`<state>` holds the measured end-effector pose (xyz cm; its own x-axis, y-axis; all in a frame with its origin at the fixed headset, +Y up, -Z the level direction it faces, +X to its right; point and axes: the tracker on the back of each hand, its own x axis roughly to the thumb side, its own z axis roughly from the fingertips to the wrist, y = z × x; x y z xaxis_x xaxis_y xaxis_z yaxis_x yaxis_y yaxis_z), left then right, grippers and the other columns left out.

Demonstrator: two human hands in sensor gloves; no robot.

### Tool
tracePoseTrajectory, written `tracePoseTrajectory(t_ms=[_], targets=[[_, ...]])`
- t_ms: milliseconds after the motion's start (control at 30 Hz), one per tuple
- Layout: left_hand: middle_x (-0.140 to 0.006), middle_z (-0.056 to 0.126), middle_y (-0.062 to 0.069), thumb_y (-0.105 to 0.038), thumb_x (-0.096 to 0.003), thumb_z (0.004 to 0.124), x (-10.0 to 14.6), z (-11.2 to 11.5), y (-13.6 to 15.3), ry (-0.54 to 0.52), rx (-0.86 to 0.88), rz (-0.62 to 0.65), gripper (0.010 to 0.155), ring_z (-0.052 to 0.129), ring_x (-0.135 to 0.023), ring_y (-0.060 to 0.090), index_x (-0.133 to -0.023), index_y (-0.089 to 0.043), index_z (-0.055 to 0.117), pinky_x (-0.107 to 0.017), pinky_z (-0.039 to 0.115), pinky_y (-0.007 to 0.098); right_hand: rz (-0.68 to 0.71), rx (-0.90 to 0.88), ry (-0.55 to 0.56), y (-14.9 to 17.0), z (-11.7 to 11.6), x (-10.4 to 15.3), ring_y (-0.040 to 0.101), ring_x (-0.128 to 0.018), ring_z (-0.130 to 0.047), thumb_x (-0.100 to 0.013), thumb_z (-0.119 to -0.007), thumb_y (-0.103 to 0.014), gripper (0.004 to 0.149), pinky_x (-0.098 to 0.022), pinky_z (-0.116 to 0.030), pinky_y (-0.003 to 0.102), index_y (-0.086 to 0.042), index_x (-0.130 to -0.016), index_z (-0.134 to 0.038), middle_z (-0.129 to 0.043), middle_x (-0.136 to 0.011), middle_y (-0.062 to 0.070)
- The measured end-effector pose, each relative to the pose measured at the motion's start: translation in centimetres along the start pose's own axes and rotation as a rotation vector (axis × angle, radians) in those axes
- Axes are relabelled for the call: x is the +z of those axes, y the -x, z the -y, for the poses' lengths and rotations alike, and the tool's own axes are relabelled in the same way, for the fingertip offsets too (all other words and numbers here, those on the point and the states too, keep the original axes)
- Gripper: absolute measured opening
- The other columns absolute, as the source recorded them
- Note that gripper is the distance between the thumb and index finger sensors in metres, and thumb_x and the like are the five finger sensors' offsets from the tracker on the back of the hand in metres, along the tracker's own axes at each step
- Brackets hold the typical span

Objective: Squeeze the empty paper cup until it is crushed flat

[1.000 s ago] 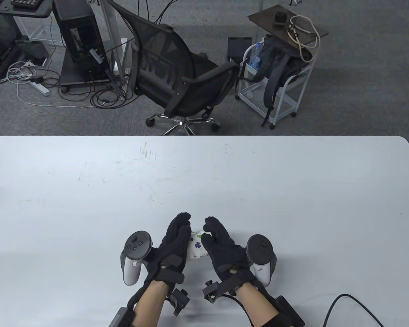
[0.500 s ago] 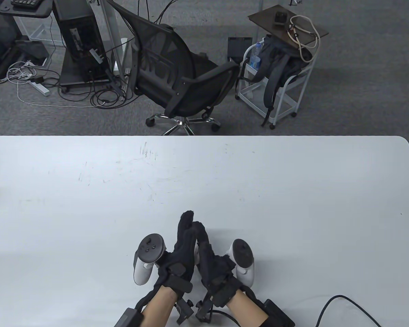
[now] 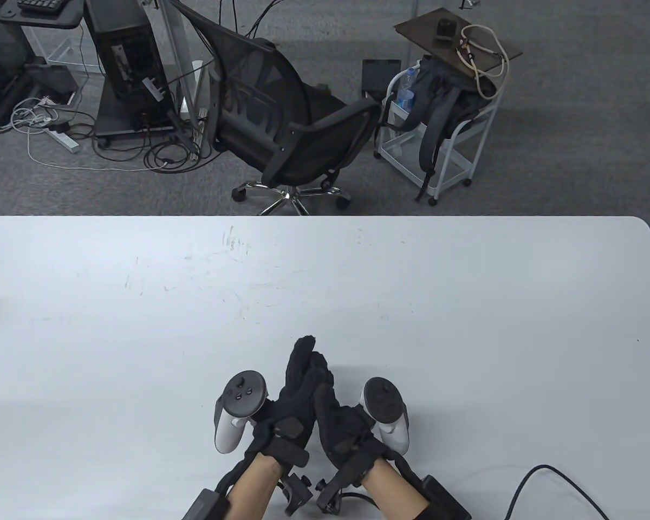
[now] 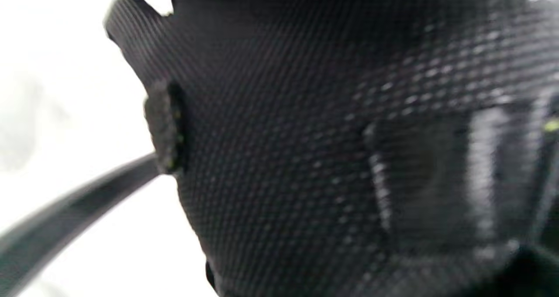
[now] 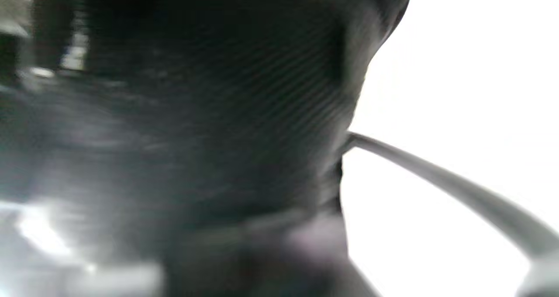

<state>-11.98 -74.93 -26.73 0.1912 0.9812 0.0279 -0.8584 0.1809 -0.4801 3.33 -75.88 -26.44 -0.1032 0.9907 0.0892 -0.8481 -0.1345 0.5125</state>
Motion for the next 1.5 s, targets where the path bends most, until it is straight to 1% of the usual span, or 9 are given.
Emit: tracePoseTrajectory(t_ms=[67,167,333,567,767,900,1133,1300,1500], targets=[[-0.121,-0.004,0.013,-0.061,-0.0693,0.043,0.1,-1.0,0.3,-0.052,-0.056,-0.020,0.065,0.041,-0.109,0.037,-0.117,-0.048,0.001,-0.073,0.062,0.046,-0.021,0.096,0.112,-0.1,0.8,0.0,0.052,-0.091,0.007,-0.040,-0.035,-0.077,0.088,-0.061,-0.012,0.071,-0.027,-0.110,-0.015,-0.006,-0.116,0.010],[-0.123,0.004,0.013,-0.057,-0.0684,0.051,0.2,-2.1,0.4,-0.124,-0.175,-0.065,0.064,0.048,-0.105,0.038,-0.118,-0.049,0.011,-0.069,0.065,0.047,-0.014,0.227,0.181,-0.2,1.8,0.1,0.052,-0.095,0.000,-0.043,-0.045,-0.075,0.084,-0.062,-0.015,0.071,-0.030,-0.111,-0.023,-0.017,-0.117,0.012],[-0.124,0.017,0.014,-0.056,-0.0661,0.062,0.3,-4.4,0.6,-0.250,-0.627,-0.174,0.066,0.054,-0.104,0.039,-0.118,-0.046,0.023,-0.065,0.068,0.050,-0.021,0.468,0.303,-0.2,3.9,0.7,0.052,-0.098,-0.011,-0.044,-0.061,-0.070,0.080,-0.065,-0.022,0.071,-0.030,-0.110,-0.037,-0.032,-0.117,0.013],[-0.124,0.023,0.012,-0.054,-0.0623,0.079,-0.4,-5.9,2.2,-0.194,-0.932,-0.347,0.072,0.052,-0.107,0.039,-0.118,-0.043,0.034,-0.069,0.064,0.055,-0.087,0.683,0.359,0.4,6.0,0.9,0.054,-0.101,-0.026,-0.044,-0.072,-0.065,0.080,-0.067,-0.029,0.071,-0.027,-0.109,-0.047,-0.043,-0.115,0.016],[-0.126,0.027,0.009,-0.056,-0.0605,0.082,-1.3,-4.6,2.8,-0.068,-1.105,-0.389,0.073,0.050,-0.110,0.038,-0.118,-0.043,0.039,-0.073,0.059,0.056,-0.050,0.863,0.364,0.0,6.4,0.9,0.053,-0.101,-0.036,-0.045,-0.076,-0.060,0.073,-0.068,-0.035,0.071,-0.026,-0.107,-0.055,-0.051,-0.114,0.014],[-0.127,0.025,0.008,-0.068,-0.0588,0.073,-1.2,-4.3,2.5,-0.055,-1.094,-0.357,0.075,0.044,-0.114,0.037,-0.119,-0.043,0.036,-0.076,0.055,0.061,-0.044,0.929,0.363,-0.2,6.8,0.9,0.052,-0.101,-0.038,-0.045,-0.077,-0.059,0.072,-0.068,-0.035,0.071,-0.026,-0.106,-0.058,-0.053,-0.114,0.013],[-0.127,0.021,0.002,-0.068,-0.0592,0.064,0.6,-7.0,0.5,-0.257,-1.077,-0.276,0.071,0.019,-0.116,0.033,-0.119,-0.040,0.039,-0.076,0.038,0.070,-0.047,1.075,0.434,-1.1,8.9,1.7,0.049,-0.102,-0.023,-0.047,-0.079,-0.055,0.072,-0.069,-0.029,0.068,-0.028,-0.107,-0.053,-0.044,-0.116,0.012],[-0.125,0.010,-0.001,-0.070,-0.0589,0.060,2.0,-9.2,-0.1,-0.329,-1.284,-0.347,0.072,0.002,-0.112,0.029,-0.119,-0.044,0.031,-0.073,0.026,0.072,-0.147,1.191,0.407,-0.6,9.3,1.5,0.047,-0.100,-0.010,-0.047,-0.077,-0.058,0.076,-0.067,-0.019,0.068,-0.031,-0.110,-0.042,-0.030,-0.118,0.011],[-0.125,0.008,-0.004,-0.070,-0.0587,0.060,2.7,-10.7,1.3,-0.371,-1.179,-0.393,0.072,0.000,-0.111,0.028,-0.118,-0.046,0.029,-0.072,0.023,0.072,-0.194,1.199,0.351,0.7,9.0,1.1,0.047,-0.100,-0.009,-0.047,-0.075,-0.059,0.077,-0.066,-0.018,0.068,-0.032,-0.110,-0.040,-0.028,-0.118,0.011]])
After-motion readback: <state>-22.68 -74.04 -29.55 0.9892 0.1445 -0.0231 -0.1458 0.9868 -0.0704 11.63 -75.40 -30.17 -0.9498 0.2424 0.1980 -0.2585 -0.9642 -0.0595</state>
